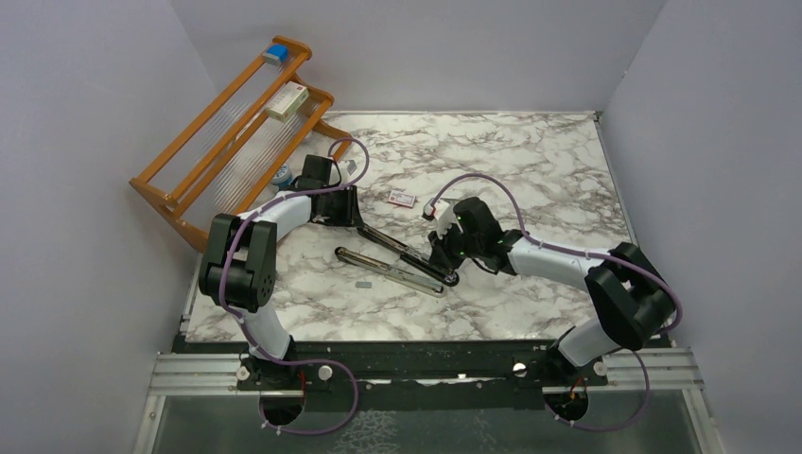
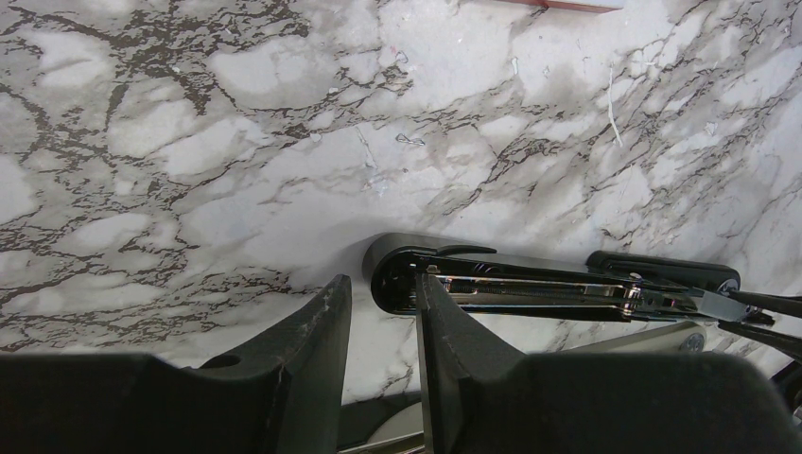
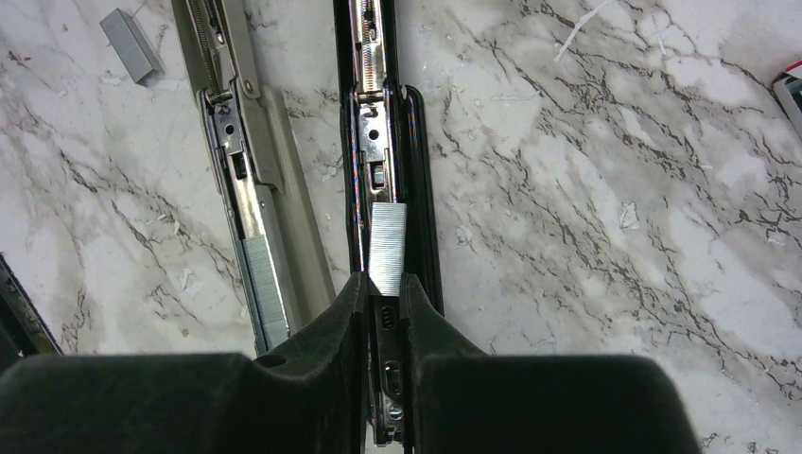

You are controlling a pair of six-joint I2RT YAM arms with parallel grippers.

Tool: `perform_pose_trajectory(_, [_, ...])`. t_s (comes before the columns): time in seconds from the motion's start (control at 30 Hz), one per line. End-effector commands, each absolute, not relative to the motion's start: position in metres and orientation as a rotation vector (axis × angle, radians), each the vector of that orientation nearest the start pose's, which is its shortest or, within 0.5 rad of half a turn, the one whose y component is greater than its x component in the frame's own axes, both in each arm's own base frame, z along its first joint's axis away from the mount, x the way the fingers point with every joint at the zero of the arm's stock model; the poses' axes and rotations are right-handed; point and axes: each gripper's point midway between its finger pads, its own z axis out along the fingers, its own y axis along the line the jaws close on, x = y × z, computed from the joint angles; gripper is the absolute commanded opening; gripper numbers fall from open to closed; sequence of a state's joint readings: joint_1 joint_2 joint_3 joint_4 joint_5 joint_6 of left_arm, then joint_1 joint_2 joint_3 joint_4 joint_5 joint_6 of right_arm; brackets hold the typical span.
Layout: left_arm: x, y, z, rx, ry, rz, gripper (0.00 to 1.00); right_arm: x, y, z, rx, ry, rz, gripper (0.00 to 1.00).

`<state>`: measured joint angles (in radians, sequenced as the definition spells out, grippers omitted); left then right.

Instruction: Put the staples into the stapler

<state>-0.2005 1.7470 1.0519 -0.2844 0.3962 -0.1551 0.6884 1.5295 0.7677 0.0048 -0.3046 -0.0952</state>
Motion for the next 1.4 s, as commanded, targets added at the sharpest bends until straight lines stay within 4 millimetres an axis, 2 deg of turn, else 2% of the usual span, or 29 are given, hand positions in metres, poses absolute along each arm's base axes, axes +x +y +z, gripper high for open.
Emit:
perform_pose_trajectory(0.0, [0.363,-0.136,0.029,0.214,2.613,-0.550,0.33,0.257,0.285,0.075,-1.081,2.056,0.684,0.13])
perform_pose_trajectory(0.13, [0.362,-0.136,0.028,0.212,2.616,-0.549,0.33,0.257,0.285,0.077,-1.088,2.045,0.687,0.13])
perform_pose_trajectory(0.7, [0.362,-0.136,0.028,0.213,2.617,-0.549,0.33,0.254,0.282,0.059,-1.124,2.112,0.672,0.13])
perform_pose_trajectory(1.37, [0.362,-0.137,0.028,0.214,2.615,-0.553,0.33,0.254,0.282,0.055,-1.163,2.137,0.664,0.13])
